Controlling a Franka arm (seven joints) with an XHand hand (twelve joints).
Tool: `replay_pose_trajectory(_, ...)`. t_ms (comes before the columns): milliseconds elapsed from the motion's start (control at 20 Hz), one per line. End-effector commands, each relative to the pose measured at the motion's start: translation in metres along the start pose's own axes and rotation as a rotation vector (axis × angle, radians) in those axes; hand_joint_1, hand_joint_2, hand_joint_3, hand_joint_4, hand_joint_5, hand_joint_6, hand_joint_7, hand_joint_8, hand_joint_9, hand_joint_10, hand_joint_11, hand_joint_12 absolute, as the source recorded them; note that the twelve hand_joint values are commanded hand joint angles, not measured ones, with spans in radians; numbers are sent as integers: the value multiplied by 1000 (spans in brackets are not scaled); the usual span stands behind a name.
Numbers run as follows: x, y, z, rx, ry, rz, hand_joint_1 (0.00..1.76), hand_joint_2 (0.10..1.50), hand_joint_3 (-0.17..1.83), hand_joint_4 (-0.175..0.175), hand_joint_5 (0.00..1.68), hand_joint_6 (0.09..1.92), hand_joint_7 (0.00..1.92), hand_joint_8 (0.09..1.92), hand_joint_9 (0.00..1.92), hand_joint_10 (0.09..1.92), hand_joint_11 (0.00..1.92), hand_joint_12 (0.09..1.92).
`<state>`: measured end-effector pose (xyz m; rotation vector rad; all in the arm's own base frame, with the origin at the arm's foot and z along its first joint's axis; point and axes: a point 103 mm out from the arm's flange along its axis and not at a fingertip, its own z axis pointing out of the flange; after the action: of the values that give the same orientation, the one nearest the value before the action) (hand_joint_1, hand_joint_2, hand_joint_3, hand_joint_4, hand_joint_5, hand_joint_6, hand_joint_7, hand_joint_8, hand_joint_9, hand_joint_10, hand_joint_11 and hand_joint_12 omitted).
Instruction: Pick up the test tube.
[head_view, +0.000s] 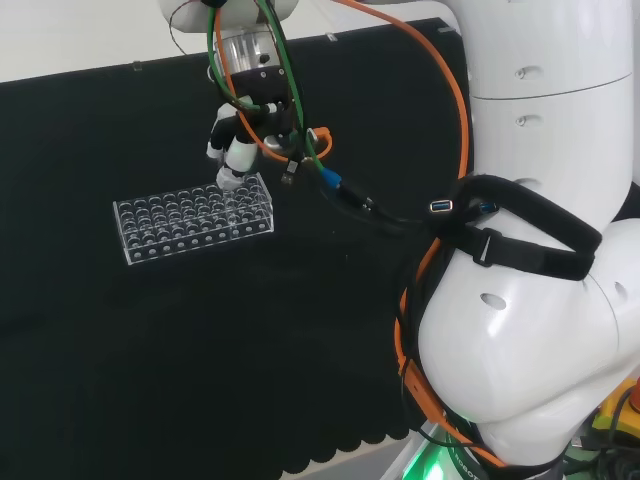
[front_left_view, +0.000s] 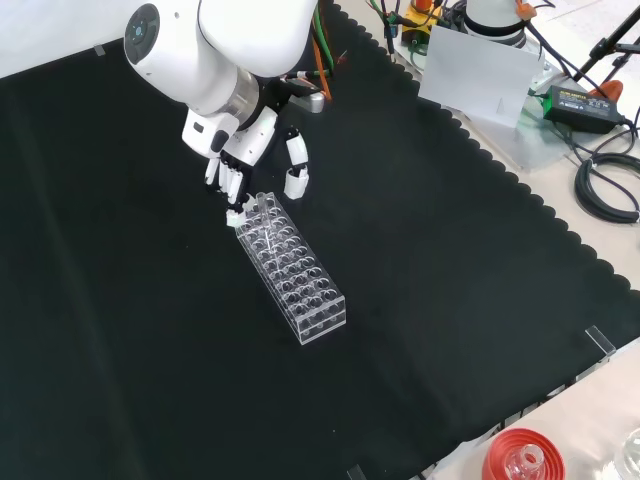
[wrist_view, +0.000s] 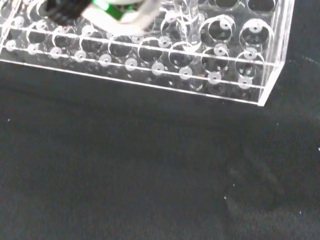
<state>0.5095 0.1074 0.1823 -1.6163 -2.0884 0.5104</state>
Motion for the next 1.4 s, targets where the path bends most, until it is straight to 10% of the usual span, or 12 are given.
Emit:
replay_pose_trajectory(50, 5, 6, -7, -42, -4, 1, 1010, 651, 563, -132, 501, 617, 796, 766, 689, 780, 362, 1432)
replay_pose_trajectory(850, 16, 14, -9, -61, -16, -18, 1120, 598, 643, -175, 785, 754, 1143, 659, 1008, 643, 663, 1310)
replay_pose_trajectory(1400, 22, 15, -15, -159, -79, 14, 1311, 808, 301, -175, 1352, 363, 1433, 306, 1355, 378, 873, 1185)
